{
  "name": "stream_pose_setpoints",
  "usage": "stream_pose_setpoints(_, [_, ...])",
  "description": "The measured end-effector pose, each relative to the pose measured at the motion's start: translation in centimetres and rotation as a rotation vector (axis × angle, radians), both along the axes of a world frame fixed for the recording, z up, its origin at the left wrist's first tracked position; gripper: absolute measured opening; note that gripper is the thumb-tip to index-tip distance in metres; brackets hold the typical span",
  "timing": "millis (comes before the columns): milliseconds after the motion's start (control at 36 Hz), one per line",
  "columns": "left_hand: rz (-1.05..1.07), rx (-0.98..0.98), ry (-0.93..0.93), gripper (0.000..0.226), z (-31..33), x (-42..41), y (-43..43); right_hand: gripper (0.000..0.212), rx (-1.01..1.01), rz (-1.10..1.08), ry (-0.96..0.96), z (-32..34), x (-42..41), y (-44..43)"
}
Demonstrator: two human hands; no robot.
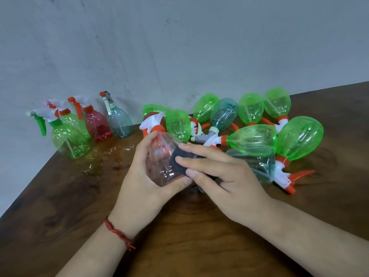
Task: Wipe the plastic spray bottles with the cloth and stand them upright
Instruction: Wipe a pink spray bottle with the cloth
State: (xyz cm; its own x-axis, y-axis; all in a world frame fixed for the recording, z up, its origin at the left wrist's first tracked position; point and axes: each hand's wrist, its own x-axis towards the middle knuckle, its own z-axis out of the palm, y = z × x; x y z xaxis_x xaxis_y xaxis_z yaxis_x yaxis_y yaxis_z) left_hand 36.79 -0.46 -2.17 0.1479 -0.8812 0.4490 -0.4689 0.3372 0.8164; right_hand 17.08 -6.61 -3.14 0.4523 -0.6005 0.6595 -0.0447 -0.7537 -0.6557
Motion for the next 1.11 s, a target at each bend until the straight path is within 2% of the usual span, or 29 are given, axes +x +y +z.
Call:
stream_pose_setpoints(278, [-0.183,0.010,-0.142,0.116,0.0,-0.5,0.6,0.028,0.445,0.039,-0.198,1.3,-0.3,-0.5])
stream_pose_setpoints(417, [-0.225,-0.006,-0.154,0.117,0.1,-0.3,0.8,0.026,0.704,0.144,-0.358,1.9,-0.3,-0.7])
stream_pose_setpoints(500, [-0.226,0.003,-0.184,0.118,0.3,0.1,0.7,0.027,0.809,0.194,-0.388,2.2,-0.3,-0.8])
stream_pose_setpoints(583, [-0.198,0.001,-0.209,0.118,0.2,0.0,0.6,0.027,0.737,0.172,-0.348,2.0,-0.4,-0.8])
stream_pose_setpoints(833, [-0.025,-0.061,0.085,0.108,0.1,0.1,0.0,0.029,0.255,0.074,-0.137,0.9,-0.2,0.0])
stream_pose_setpoints(972, [0.009,-0.078,0.149,0.103,0.1,0.0,-0.4,0.030,0.013,0.023,-0.067,0.2,-0.1,0.2])
stream_pose_setpoints(1056, [0.038,-0.079,0.093,0.106,-0.1,0.2,-0.4,0.031,-0.033,0.010,-0.060,0.0,0.0,0.1])
stream_pose_setpoints(1111, [0.053,-0.079,0.052,0.107,0.0,0.4,-0.3,0.030,0.013,0.019,-0.069,0.1,-0.1,0.1])
